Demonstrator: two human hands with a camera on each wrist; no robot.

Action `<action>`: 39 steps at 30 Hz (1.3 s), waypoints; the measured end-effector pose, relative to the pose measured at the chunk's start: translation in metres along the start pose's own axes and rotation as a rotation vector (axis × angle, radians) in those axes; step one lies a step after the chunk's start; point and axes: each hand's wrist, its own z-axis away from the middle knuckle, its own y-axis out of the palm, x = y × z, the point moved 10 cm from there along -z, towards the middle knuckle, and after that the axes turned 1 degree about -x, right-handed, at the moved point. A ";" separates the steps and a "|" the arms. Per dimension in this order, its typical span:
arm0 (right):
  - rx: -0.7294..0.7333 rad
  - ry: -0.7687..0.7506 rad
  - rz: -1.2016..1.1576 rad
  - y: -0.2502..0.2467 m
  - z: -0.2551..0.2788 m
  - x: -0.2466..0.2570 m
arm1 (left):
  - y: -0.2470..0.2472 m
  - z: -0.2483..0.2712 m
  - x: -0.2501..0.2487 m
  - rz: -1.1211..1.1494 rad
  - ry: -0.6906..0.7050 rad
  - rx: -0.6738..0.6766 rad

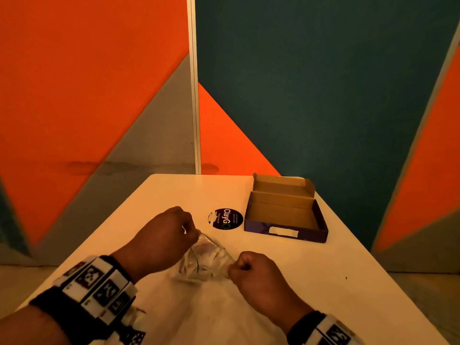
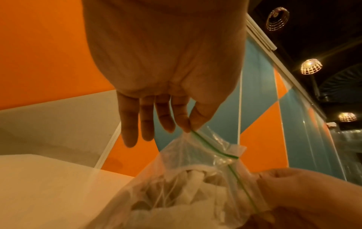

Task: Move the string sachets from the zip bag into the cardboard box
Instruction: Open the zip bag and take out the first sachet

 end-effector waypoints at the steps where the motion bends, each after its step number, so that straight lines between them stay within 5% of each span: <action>1: -0.011 0.007 -0.020 -0.001 0.000 -0.001 | 0.002 0.001 -0.005 0.032 0.027 -0.017; 4: -0.009 0.052 -0.178 -0.003 0.001 -0.006 | 0.015 0.003 -0.011 0.243 0.094 0.057; 6: 0.023 0.068 -0.300 -0.003 0.001 -0.009 | 0.039 0.011 -0.016 0.362 0.127 0.311; 9: 0.048 0.052 -0.348 -0.008 0.000 -0.010 | 0.072 0.030 -0.015 0.184 0.147 0.655; 12: 0.075 0.052 -0.392 -0.009 0.000 -0.008 | 0.092 0.042 -0.015 -0.068 0.164 0.782; 18: 0.094 0.004 -0.341 -0.011 -0.003 -0.010 | 0.098 0.019 -0.014 -0.074 0.213 0.514; 23: -0.036 -0.166 -0.162 -0.026 -0.008 -0.005 | 0.095 0.009 -0.014 -0.048 0.207 0.362; 30: 0.118 -0.440 0.463 -0.006 0.001 0.030 | 0.106 0.012 -0.014 -0.044 0.199 0.402; 39: 0.112 -0.422 0.467 -0.013 -0.004 0.034 | 0.110 0.017 -0.008 -0.063 0.199 0.456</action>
